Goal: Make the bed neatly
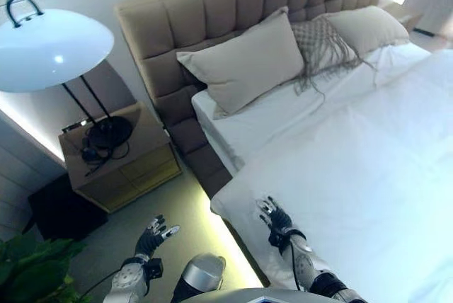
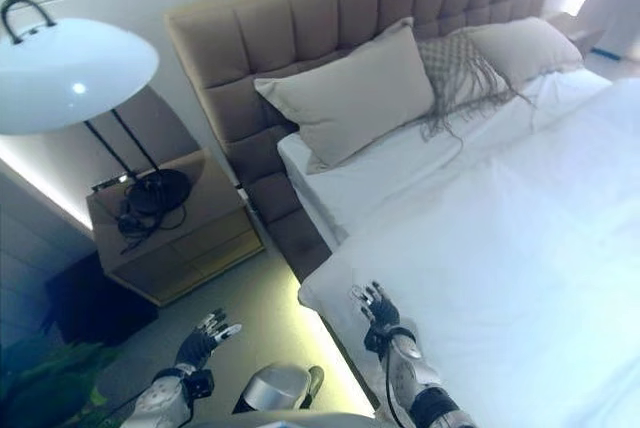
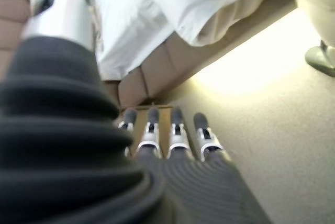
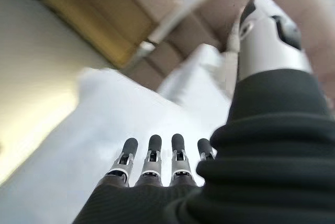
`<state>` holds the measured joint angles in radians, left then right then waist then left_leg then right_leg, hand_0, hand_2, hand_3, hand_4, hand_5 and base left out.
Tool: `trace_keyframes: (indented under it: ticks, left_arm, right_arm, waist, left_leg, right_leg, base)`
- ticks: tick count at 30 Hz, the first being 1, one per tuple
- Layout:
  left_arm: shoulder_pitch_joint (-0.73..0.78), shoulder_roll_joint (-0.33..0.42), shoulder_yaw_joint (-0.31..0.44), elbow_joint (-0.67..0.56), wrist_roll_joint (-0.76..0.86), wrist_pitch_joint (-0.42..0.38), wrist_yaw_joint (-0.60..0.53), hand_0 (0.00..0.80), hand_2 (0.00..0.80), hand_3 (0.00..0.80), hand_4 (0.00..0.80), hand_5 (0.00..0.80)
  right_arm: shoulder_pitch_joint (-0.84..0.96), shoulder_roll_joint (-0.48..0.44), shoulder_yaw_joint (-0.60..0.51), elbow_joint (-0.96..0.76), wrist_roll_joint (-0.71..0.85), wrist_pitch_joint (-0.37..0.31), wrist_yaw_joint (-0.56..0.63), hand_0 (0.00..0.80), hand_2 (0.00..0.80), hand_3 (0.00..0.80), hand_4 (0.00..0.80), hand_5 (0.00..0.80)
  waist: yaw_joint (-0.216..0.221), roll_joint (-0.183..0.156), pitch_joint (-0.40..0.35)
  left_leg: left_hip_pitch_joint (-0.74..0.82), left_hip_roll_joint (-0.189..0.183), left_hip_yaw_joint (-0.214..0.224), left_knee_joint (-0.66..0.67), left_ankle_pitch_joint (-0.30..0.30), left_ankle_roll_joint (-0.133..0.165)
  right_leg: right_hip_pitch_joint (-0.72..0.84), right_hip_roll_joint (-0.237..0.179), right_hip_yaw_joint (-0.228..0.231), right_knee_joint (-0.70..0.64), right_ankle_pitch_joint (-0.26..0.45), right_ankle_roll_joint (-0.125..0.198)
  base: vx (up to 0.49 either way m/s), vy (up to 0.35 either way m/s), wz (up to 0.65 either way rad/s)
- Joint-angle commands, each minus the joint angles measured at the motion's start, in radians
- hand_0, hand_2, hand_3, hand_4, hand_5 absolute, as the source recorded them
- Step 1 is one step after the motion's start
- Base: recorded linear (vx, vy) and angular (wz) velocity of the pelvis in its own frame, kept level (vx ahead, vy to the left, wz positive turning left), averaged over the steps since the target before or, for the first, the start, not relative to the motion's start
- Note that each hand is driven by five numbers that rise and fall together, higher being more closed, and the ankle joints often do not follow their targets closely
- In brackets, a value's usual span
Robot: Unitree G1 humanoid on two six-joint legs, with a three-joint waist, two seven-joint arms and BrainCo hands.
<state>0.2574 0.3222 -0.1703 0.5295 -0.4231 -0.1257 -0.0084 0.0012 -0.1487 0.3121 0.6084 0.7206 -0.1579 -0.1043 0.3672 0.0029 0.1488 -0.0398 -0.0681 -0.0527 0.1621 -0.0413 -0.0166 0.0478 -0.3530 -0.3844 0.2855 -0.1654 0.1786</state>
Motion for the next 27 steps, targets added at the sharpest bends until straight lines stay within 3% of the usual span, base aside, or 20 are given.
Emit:
trace_keyframes:
  ticks: [1,7,14,20,24,27]
  left_arm:
    - [-0.043,0.004,0.003,-0.078,0.031,-0.095,0.021,0.0,0.0,0.0,0.0,0.0]
    - [-0.091,0.047,-0.044,-0.082,0.043,-0.123,0.047,0.0,0.0,0.0,0.0,0.0]
    - [-0.167,0.057,-0.135,-0.058,0.017,-0.156,0.042,0.0,0.0,0.0,0.0,0.0]
    - [-0.404,0.059,-0.294,-0.02,-0.099,-0.315,0.053,0.0,0.0,0.0,0.0,0.0]
    - [-0.517,0.072,-0.347,-0.031,0.046,-0.407,0.197,0.0,0.0,0.0,0.0,0.0]
    - [-0.539,0.103,-0.343,-0.053,0.272,-0.415,0.405,0.0,0.0,0.0,0.0,0.0]
  right_arm:
    - [0.01,-0.083,-0.089,-0.11,-0.044,-0.112,-0.002,0.0,0.0,0.0,0.0,0.0]
    - [0.028,-0.129,-0.213,-0.066,0.046,-0.138,0.035,0.0,0.0,0.0,0.0,0.0]
    - [-0.007,-0.194,-0.371,0.129,0.116,-0.202,0.092,0.0,0.0,0.0,0.0,0.0]
    - [-0.228,-0.326,-0.392,0.22,0.189,-0.331,0.089,0.0,0.0,0.0,0.0,0.0]
    - [-0.34,-0.368,-0.353,0.157,0.243,-0.351,0.044,0.0,0.0,0.0,0.0,0.0]
    - [-0.37,-0.395,-0.339,0.084,0.236,-0.325,0.002,0.0,0.0,0.0,0.0,0.0]
  waist:
    - [-0.047,0.003,0.04]
    - [-0.098,0.002,0.062]
    - [-0.147,0.018,0.098]
    - [-0.198,0.053,0.24]
    - [-0.214,0.049,0.307]
    - [-0.223,0.038,0.324]
  left_leg:
    - [0.02,0.016,0.025,0.026,0.006,0.037]
    - [0.003,0.026,0.056,0.049,-0.009,0.04]
    - [-0.036,0.029,0.071,0.092,-0.023,0.046]
    - [-0.284,0.026,0.071,0.15,0.001,0.045]
    - [-0.422,0.037,0.077,0.176,0.039,0.042]
    - [-0.479,0.044,0.078,0.199,0.051,0.04]
  right_leg:
    - [-0.068,-0.024,0.057,-0.012,0.263,0.029]
    - [-0.092,-0.012,0.081,-0.03,0.258,0.034]
    - [-0.159,-0.009,0.096,0.0,0.256,0.045]
    - [-0.398,0.032,0.155,0.034,0.263,0.039]
    - [-0.515,0.058,0.161,0.045,0.289,0.033]
    - [-0.571,0.069,0.166,0.07,0.297,0.03]
  base:
    - [-0.085,-0.042,-0.43]
    - [-0.065,-0.067,-0.37]
    - [-0.041,-0.052,-0.26]
    - [-0.443,0.014,-0.41]
    - [-0.299,-0.017,-0.28]
    - [-0.076,0.022,-0.52]
